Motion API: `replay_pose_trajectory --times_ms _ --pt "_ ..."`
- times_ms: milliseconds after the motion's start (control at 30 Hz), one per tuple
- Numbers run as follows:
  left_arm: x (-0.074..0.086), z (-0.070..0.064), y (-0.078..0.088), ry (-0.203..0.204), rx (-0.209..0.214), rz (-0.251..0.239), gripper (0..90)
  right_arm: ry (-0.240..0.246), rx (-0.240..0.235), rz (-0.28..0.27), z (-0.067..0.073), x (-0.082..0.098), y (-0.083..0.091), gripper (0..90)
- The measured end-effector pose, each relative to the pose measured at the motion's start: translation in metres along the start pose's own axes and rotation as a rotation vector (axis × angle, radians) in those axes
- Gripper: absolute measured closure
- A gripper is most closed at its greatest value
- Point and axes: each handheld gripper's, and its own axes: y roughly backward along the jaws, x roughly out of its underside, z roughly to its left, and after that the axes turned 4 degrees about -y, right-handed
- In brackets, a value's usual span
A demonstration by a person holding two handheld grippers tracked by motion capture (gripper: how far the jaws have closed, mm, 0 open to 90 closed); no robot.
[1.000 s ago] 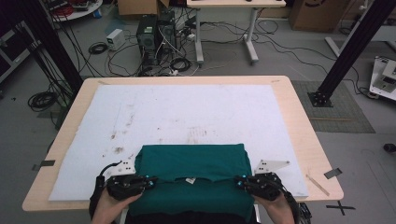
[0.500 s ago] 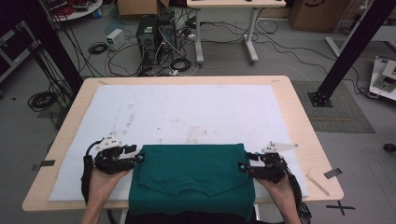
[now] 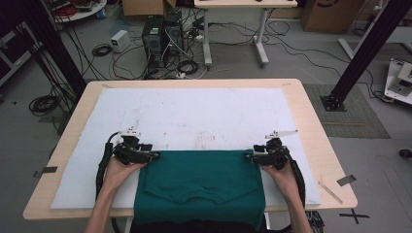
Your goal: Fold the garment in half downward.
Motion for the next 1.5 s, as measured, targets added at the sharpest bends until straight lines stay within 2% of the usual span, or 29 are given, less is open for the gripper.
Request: replay_pose_trajectory --times_ms 67,100,167,267,367,500,633,733,833,933,1000,1033,1100,1167,1200,1267,1333,1400,1433,1467,1500 --pt "0.000 -0.004 0.000 -0.034 -0.001 0.008 53.7 0.037 0.001 0.006 0.004 0.000 0.000 52.6" --pt "0.000 -0.006 -0.001 -0.050 -0.007 0.013 56.0 0.054 0.003 0.010 0.006 0.001 -0.001 54.9" --pt "0.001 -0.008 -0.001 -0.050 0.005 0.013 63.6 0.076 0.025 0.022 0.010 0.002 -0.003 63.6" --pt "0.003 -0.010 -0.002 -0.030 0.010 -0.001 73.6 0.090 0.021 0.017 0.014 0.005 -0.004 73.5" --pt "0.002 -0.011 -0.002 -0.018 -0.007 -0.001 78.0 0.102 0.035 0.009 0.016 0.005 -0.005 76.7" --pt "-0.009 -0.010 -0.007 -0.006 -0.067 0.030 78.6 0.127 0.110 0.018 0.020 -0.003 -0.009 78.2" --pt "-0.018 0.000 -0.014 0.019 -0.093 0.035 78.7 0.123 0.155 0.036 0.018 -0.016 -0.018 78.3" --pt "-0.025 0.009 -0.020 0.036 -0.109 0.017 78.7 0.115 0.164 0.043 0.011 -0.028 -0.026 78.2" --pt "-0.030 0.022 -0.026 0.073 -0.099 0.003 78.5 0.099 0.165 0.042 0.002 -0.038 -0.032 78.1" --pt "-0.037 0.030 -0.033 0.079 -0.127 -0.023 78.6 0.067 0.159 0.037 -0.007 -0.049 -0.039 78.0" --pt "-0.041 0.039 -0.037 0.112 -0.106 -0.030 78.6 0.058 0.170 0.045 -0.012 -0.057 -0.044 77.8" --pt "-0.044 0.043 -0.038 0.116 -0.113 -0.032 78.6 0.054 0.177 0.055 -0.013 -0.061 -0.046 77.7" --pt "-0.044 0.048 -0.044 0.124 -0.129 -0.082 78.6 0.065 0.195 0.056 -0.017 -0.069 -0.051 77.6" --pt "-0.048 0.061 -0.047 0.180 -0.090 -0.078 79.0 0.048 0.202 0.054 -0.023 -0.077 -0.057 77.3" --pt "-0.051 0.063 -0.048 0.195 -0.090 -0.071 79.2 0.027 0.202 0.050 -0.027 -0.082 -0.061 77.4" --pt "-0.056 0.062 -0.051 0.177 -0.121 -0.058 79.2 -0.003 0.201 0.057 -0.031 -0.088 -0.064 77.2" --pt "-0.058 0.060 -0.051 0.167 -0.136 -0.049 77.8 -0.002 0.211 0.076 -0.030 -0.092 -0.065 72.8" --pt "-0.058 0.059 -0.048 0.136 -0.163 -0.036 68.7 0.018 0.264 0.070 -0.028 -0.091 -0.064 57.5" --pt "-0.058 0.057 -0.045 0.130 -0.195 -0.027 60.4 0.004 0.275 0.061 -0.028 -0.090 -0.063 52.1" --pt "-0.058 0.055 -0.042 0.124 -0.199 -0.025 54.1 -0.021 0.268 0.046 -0.028 -0.088 -0.059 50.4" --pt "-0.056 0.053 -0.038 0.122 -0.181 -0.044 53.7 -0.046 0.257 0.023 -0.028 -0.086 -0.054 50.5"
